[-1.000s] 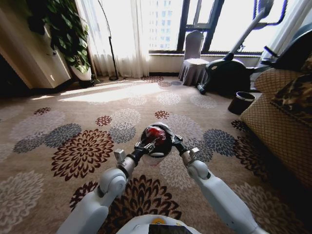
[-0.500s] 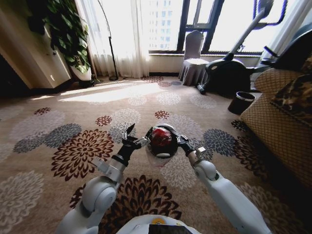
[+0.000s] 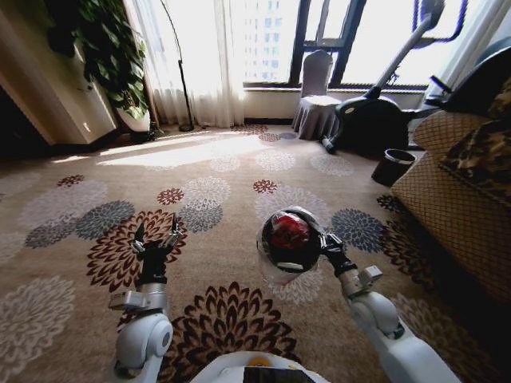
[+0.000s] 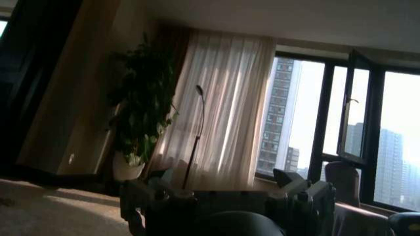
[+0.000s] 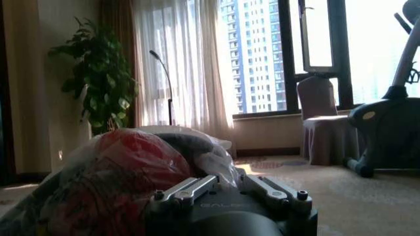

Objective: Pick up the trash from the ground and place it into the trash bin.

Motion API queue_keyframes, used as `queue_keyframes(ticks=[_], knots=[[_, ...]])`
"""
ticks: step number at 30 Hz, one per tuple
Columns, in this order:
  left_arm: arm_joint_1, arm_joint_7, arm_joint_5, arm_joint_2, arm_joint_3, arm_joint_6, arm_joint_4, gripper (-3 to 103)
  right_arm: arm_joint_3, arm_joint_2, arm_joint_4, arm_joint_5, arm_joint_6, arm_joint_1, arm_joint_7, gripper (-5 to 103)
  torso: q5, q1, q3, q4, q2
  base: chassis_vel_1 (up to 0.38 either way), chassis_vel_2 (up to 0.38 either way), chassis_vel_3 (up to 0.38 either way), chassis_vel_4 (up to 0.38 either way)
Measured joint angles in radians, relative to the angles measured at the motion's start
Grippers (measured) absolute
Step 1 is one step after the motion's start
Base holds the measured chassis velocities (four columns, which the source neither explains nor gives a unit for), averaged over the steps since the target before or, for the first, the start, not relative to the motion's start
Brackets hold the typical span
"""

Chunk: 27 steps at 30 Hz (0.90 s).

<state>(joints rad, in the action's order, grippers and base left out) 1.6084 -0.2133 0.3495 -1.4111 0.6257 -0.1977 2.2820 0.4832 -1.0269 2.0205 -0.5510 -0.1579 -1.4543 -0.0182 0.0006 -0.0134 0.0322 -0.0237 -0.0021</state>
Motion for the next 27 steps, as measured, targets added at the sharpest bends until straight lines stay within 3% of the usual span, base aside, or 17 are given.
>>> queue_keyframes(ticks=[11, 13, 16, 27], knots=[[0.013, 0.008, 0.0, -0.016, -0.034, -0.005, -0.009, 100, 0.082, -0.046, 0.02, 0.021, -0.037, -0.099, 0.0, 0, 0.0001, 0.0, 0.0, -0.0005, 0.0, 0.266, -0.264, -0.273, 0.271], [0.015, 0.008, 0.0, -0.018, -0.043, -0.009, -0.013, 100, 0.101, -0.062, 0.025, 0.026, -0.044, -0.119, 0.0, 0, -0.0018, 0.0, 0.0, -0.0006, 0.0, 0.314, -0.343, -0.32, 0.332], [0.013, 0.009, 0.002, -0.018, -0.047, -0.01, -0.014, 100, 0.118, -0.079, 0.034, 0.026, -0.047, -0.138, 0.0, 0, 0.0001, 0.0, 0.0, -0.0005, 0.0, 0.331, -0.348, -0.332, 0.343], [0.007, 0.011, 0.009, -0.018, -0.066, -0.016, -0.029, 100, 0.158, -0.148, 0.072, 0.026, -0.051, -0.213, 0.0, 0, -0.0004, 0.0, 0.0, -0.0005, 0.0, 0.283, -0.41, -0.268, 0.398]])
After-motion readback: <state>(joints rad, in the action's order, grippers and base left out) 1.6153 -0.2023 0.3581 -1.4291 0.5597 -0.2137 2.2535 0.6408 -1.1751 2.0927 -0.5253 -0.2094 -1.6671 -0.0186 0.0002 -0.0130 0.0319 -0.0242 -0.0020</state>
